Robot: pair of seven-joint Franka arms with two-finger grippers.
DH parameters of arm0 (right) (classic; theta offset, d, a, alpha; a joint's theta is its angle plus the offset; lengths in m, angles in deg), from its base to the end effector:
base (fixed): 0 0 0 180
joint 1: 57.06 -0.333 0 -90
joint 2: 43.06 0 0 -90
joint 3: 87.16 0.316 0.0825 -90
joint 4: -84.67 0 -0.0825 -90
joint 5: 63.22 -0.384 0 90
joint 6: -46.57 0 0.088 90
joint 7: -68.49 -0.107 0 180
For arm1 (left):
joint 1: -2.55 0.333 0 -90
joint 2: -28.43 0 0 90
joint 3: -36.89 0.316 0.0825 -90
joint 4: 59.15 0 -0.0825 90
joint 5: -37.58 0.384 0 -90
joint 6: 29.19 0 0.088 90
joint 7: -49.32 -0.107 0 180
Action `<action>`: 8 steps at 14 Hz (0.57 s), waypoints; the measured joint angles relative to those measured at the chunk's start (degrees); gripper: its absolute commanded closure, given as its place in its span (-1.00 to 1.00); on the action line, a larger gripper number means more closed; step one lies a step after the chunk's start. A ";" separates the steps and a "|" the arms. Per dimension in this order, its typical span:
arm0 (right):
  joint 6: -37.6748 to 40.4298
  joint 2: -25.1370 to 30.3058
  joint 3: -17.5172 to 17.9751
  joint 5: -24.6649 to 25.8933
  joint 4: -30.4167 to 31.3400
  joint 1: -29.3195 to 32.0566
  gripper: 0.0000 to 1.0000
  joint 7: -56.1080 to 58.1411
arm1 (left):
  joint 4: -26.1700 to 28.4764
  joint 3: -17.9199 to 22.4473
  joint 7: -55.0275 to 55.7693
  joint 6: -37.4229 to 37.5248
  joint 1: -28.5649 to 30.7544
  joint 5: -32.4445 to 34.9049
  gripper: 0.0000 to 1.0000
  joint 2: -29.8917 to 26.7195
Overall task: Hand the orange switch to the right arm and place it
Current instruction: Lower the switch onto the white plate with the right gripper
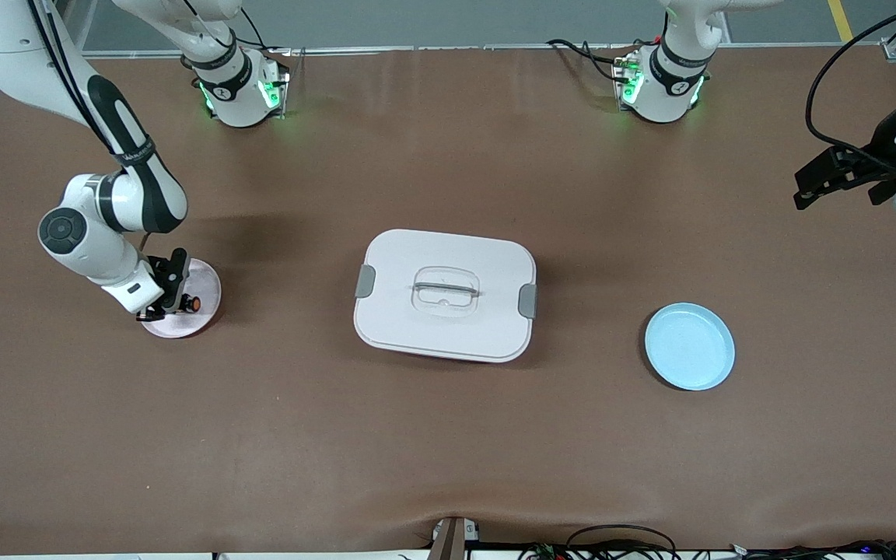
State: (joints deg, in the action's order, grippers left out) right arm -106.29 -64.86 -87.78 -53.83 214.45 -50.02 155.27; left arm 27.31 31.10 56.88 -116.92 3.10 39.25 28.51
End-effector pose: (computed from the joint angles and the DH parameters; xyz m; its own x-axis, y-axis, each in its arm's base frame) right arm 0.5351 -0.0673 0.1921 0.0447 0.9957 -0.0806 0.9989 -0.0431 0.0207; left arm 0.5495 -0.0471 0.6493 0.9988 0.0416 0.0244 0.0422 -0.9988 -0.0260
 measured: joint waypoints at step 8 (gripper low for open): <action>-0.15 -0.23 -0.02 0.00 -0.04 0.00 -1.00 0.08 | 1.26 -0.03 0.00 0.20 0.00 0.00 -1.00 -0.09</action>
State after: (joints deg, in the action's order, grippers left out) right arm -106.44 -65.09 -87.80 -53.84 214.41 -50.01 155.35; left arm 28.58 31.07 56.88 -116.73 3.10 39.25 28.42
